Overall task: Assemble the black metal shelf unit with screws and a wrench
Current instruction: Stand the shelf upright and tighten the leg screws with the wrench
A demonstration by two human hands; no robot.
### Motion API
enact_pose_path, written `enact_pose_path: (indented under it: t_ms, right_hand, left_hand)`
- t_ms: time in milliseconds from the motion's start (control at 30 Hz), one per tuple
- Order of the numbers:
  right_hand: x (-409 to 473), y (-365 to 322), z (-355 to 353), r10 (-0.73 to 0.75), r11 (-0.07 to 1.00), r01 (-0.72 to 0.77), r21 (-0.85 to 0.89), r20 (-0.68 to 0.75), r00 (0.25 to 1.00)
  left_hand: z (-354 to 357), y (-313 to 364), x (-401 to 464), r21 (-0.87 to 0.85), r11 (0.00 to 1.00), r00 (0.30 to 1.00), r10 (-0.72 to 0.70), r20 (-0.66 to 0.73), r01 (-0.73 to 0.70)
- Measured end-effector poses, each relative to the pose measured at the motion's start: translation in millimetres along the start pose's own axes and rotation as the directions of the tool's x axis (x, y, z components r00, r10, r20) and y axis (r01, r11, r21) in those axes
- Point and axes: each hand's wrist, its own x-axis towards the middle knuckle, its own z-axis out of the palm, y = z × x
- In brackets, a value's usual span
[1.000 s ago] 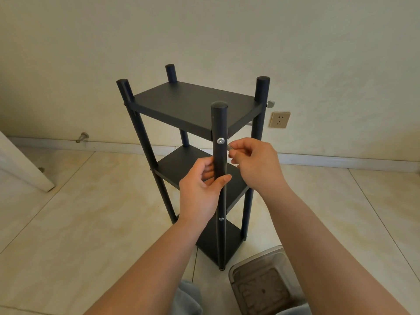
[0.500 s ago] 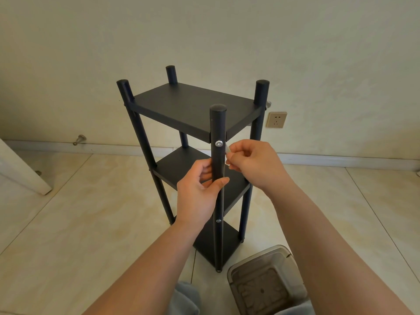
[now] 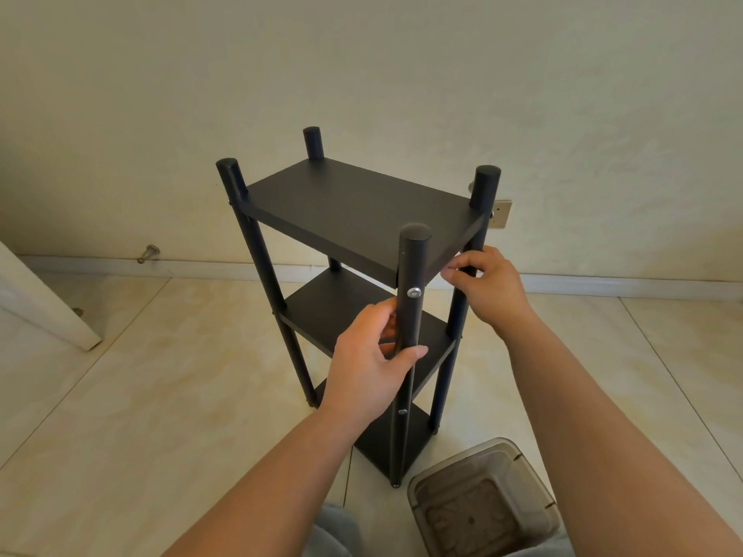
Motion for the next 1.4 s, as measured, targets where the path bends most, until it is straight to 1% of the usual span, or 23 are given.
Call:
enact_pose_path:
  t_ms: [133,233,300,400,500,567,600,633,667,700,733,767,800,833,867,900,933,1067,1100,1167,1233,1300,1400]
  right_hand:
    - [-3,1,-9,-0.013,0.999,0.011,0.030,0.046,0.999]
    - [-8,2,-12,-0.019,1.000,0.019,-0.005,0.047,0.999]
    - [-14,2,-13,-0.024,1.000,0.025,-0.019,0.037,0.999]
    - [-28,0,-15,-0.078,0.991,0.085,-0.105,0.071,0.994]
    - [-44,-6,-17,-0.132,0.965,0.162,-0.207,0.150,0.980]
    - [-52,-9,-17,-0.155,0.957,0.200,-0.211,0.213,0.965]
    - [-56,-11,-17,-0.162,0.956,0.214,-0.199,0.245,0.956]
    - [-60,-12,-16,-0.165,0.959,0.220,-0.181,0.275,0.947]
    - [-63,-13,-17,-0.162,0.964,0.216,-0.153,0.302,0.939]
    - [-65,-15,-18,-0.152,0.973,0.199,-0.114,0.329,0.932]
    - [-67,-17,-21,-0.138,0.983,0.171,-0.062,0.357,0.924]
    - [-68,-18,-23,-0.130,0.990,0.142,0.000,0.387,0.913]
    - [-68,-19,-25,-0.133,0.991,0.118,0.062,0.416,0.900]
    - [-69,-20,-26,-0.144,0.988,0.105,0.112,0.441,0.886]
    - [-69,-20,-26,-0.155,0.984,0.097,0.147,0.461,0.874]
    - [-69,-20,-26,-0.162,0.982,0.092,0.165,0.478,0.863]
    - [-70,-20,-25,-0.163,0.981,0.089,0.171,0.491,0.856]
    - [-68,-18,-23,-0.160,0.982,0.079,0.172,0.531,0.832]
    - [-66,-18,-23,-0.156,0.980,0.069,0.187,0.504,0.849]
    - [-60,-15,-23,-0.108,0.976,0.025,0.216,0.381,0.918]
    - [-54,-14,-21,-0.021,0.989,-0.014,0.145,0.233,0.972]
    - [-50,-13,-15,0.012,0.999,-0.017,0.035,0.129,0.992]
    - [-50,-21,-1,-0.013,1.000,0.012,0.020,0.045,0.999]
  left_hand:
    - [-2,-4,2,0.032,0.999,0.999,-0.021,-0.040,0.022]
    - [-7,-11,7,0.021,0.995,0.985,-0.094,-0.146,0.098]
    - [-11,-16,11,-0.033,0.986,0.959,-0.166,-0.229,0.163]
    - [-16,-27,20,-0.133,0.947,0.879,-0.320,-0.353,0.291]
    - [-15,-40,29,-0.286,0.867,0.752,-0.497,-0.433,0.409]
    - [-11,-45,32,-0.312,0.831,0.697,-0.556,-0.452,0.460]
    - [-9,-45,32,-0.282,0.835,0.692,-0.550,-0.468,0.473]
    - [-7,-44,32,-0.236,0.850,0.698,-0.522,-0.489,0.471]
    - [-5,-41,31,-0.186,0.871,0.724,-0.484,-0.491,0.455]
    - [-3,-36,29,-0.142,0.897,0.772,-0.434,-0.464,0.419]
    - [-1,-29,26,-0.118,0.924,0.836,-0.380,-0.396,0.364]
    - [2,-21,23,-0.099,0.950,0.903,-0.311,-0.296,0.295]
    - [5,-15,19,-0.090,0.971,0.954,-0.236,-0.185,0.222]
    - [9,-10,15,-0.086,0.982,0.981,-0.176,-0.081,0.169]
    - [10,-6,11,-0.088,0.987,0.991,-0.135,-0.010,0.134]
    - [12,-2,9,-0.094,0.988,0.993,-0.119,0.028,0.121]
    - [12,-1,8,-0.102,0.987,0.992,-0.124,0.031,0.127]
    - [10,0,7,-0.130,0.980,0.984,-0.163,-0.070,0.153]
    - [9,1,7,-0.158,0.976,0.982,-0.164,-0.092,0.148]
    - [9,1,6,-0.200,0.969,0.976,-0.174,-0.128,0.146]
    - [8,1,6,-0.216,0.966,0.969,-0.182,-0.165,0.145]
    - [5,1,7,-0.245,0.961,0.963,-0.177,-0.205,0.125]
    - [-1,5,7,-0.249,0.966,0.963,-0.130,-0.235,0.070]
